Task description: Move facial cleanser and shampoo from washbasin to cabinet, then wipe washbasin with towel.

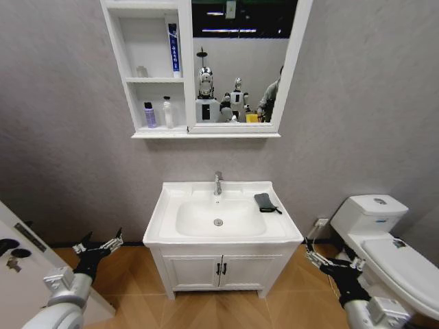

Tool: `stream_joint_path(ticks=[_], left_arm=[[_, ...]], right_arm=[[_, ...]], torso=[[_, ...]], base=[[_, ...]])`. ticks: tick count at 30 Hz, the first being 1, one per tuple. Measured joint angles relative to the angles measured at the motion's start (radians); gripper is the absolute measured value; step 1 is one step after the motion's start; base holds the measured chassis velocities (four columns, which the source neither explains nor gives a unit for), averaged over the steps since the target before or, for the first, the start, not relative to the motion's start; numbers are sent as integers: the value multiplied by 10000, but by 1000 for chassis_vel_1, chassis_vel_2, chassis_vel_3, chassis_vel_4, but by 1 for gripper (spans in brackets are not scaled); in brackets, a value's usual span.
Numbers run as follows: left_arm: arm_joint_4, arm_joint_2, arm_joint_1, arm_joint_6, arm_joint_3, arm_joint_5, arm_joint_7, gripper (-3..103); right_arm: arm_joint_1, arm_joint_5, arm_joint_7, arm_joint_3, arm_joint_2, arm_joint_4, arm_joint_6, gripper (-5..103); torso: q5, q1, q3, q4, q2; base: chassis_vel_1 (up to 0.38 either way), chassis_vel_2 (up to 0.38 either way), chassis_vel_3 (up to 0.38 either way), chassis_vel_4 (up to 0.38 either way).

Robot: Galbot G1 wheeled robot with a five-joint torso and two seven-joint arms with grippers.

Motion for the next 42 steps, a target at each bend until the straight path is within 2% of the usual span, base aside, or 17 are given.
stream_joint_path(ticks=[12,19,22,23,25,29,31,38,42], left_arm=[[0,0,0,0,0,0,0,100],[0,1,0,0,0,0,0,100],[-1,1,0,0,0,0,0,100],[0,0,0,0,0,0,0,100],[0,0,0,0,-1,0,0,100],[0,0,2,0,-1,0,-1,100],[-1,0,0,1,0,0,-1,100],[-1,0,-2,0,0,0,0,100],[0,0,-2,0,0,0,0,100]], right_arm=[[1,0,0,0,1,0,0,100],[2,0,-1,0,0,0,0,100],[2,0,-1,-1,0,-1,0,100],[1,0,-1,-1,0,0,0,100],[1,0,-2,-1,1,-1,0,100],[1,0,-1,-1,2,0,0,100],[0,0,-1,-1,2,0,0,100],[3,0,0,-1,1,-1,0,100],[3,0,0,-1,1,-1,0,100]], torso=[[0,2,1,0,-1],[-7,3,1,1,-2],[4,-3,-1,0,1],[-11,-2,-1,0,1],[4,-9,-3,1,3],[-1,-13,-7,3,9],[-1,-12,-3,-6,7],[3,14,5,4,-7],[-3,10,4,-2,-6]], base=[[16,1,-13,1],[167,-56,-156,43],[246,-141,-239,134],[240,-182,-225,154],[245,-163,-210,150],[179,-151,-129,112],[19,-55,-51,39],[-35,-23,43,15],[47,-53,-88,57]])
